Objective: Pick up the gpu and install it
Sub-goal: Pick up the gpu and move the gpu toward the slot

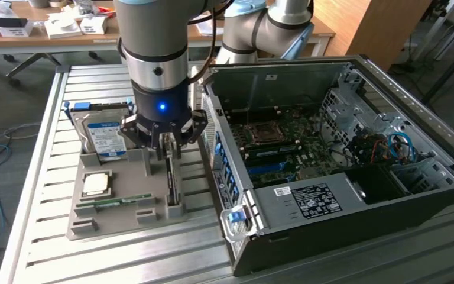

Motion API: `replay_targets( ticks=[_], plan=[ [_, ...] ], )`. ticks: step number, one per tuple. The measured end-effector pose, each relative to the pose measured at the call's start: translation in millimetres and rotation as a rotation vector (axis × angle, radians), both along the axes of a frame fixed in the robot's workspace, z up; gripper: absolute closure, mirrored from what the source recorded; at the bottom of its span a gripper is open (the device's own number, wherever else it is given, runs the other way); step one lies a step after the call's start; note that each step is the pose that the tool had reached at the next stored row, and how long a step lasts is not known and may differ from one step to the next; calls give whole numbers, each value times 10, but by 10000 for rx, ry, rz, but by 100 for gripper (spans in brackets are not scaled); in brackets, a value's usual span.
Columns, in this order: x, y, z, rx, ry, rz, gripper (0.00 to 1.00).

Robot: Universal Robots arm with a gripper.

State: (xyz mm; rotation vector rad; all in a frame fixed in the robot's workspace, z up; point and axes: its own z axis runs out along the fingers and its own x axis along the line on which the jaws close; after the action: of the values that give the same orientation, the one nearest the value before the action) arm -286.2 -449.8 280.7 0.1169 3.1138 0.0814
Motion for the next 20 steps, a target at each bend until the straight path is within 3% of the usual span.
replay_targets(
  ticks=[7,20],
  plan=[
    [0,-25,-6,2,-3,0,58],
    [1,-26,-185,1,-1,-39,58]
  ],
)
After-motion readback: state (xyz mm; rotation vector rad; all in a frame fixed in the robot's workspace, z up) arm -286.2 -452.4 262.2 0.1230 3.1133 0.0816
